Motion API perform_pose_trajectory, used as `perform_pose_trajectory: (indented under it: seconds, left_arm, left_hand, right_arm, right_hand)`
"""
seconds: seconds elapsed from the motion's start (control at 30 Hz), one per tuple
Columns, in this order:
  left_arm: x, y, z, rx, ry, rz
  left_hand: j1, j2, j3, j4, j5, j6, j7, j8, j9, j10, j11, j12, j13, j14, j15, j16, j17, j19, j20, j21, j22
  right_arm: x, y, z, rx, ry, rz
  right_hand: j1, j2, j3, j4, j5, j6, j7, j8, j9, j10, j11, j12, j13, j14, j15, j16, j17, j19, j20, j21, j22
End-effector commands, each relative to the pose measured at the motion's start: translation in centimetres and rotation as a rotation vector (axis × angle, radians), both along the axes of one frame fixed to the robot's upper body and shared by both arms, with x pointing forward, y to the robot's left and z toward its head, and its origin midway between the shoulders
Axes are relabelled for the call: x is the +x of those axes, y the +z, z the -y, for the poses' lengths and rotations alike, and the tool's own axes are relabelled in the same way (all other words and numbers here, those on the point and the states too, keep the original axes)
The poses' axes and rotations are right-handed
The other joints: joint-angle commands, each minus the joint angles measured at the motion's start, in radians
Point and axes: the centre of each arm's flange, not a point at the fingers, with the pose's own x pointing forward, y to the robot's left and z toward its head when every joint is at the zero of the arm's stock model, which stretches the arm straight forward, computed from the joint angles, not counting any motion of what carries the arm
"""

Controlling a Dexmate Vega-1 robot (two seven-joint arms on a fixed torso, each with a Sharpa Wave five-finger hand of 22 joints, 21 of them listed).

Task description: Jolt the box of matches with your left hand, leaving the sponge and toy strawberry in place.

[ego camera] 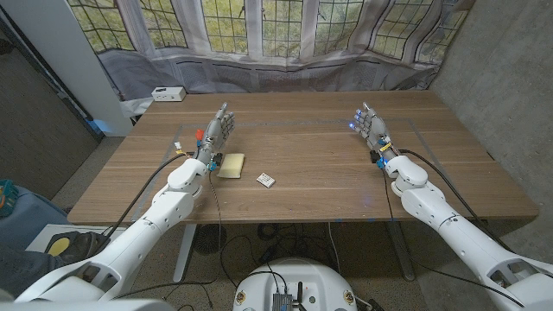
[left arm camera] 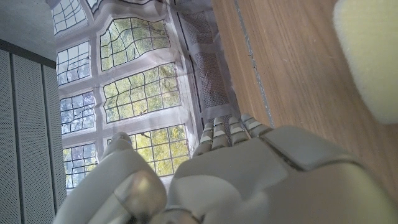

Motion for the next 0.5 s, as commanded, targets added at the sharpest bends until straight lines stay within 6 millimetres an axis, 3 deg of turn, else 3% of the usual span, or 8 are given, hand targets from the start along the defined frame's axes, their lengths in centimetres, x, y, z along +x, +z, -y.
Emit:
perform_pose_trajectory:
  seconds: [0.03,0.5]
  left_arm:
    - [-1.1,-0.1,0.1,0.020,0.000,0.061]
    - [-1.8,0.3,-0.2,0.001,0.031,0.105]
  left_hand:
    - [0.009,0.003,0.010,-0.003,0.005,0.010,-0.002,0.008,0.002,0.010,0.002,0.004,0.005,0.010,-0.004,0.008,0.003,0.002,0.022,0.007,0.004]
    - [0.023,0.007,0.014,-0.014,0.004,0.043,0.000,0.017,0.002,0.029,0.009,0.009,0.005,0.029,-0.001,0.011,0.003,0.013,0.020,0.008,0.004]
  right_arm:
    - [-0.6,-0.3,-0.7,0.003,-0.007,0.011]
    - [-1.1,0.9,-0.3,0.006,-0.013,0.072]
  right_hand:
    - [0.007,-0.001,0.007,0.001,0.007,0.011,-0.004,0.004,0.003,0.000,0.009,0.005,0.005,0.006,0.006,0.004,0.002,0.008,0.000,0.007,0.002]
    - [0.009,-0.002,0.008,-0.002,0.007,0.016,0.007,0.006,0.003,0.005,0.007,0.006,0.005,0.012,0.002,0.005,0.001,0.015,-0.004,0.009,0.003]
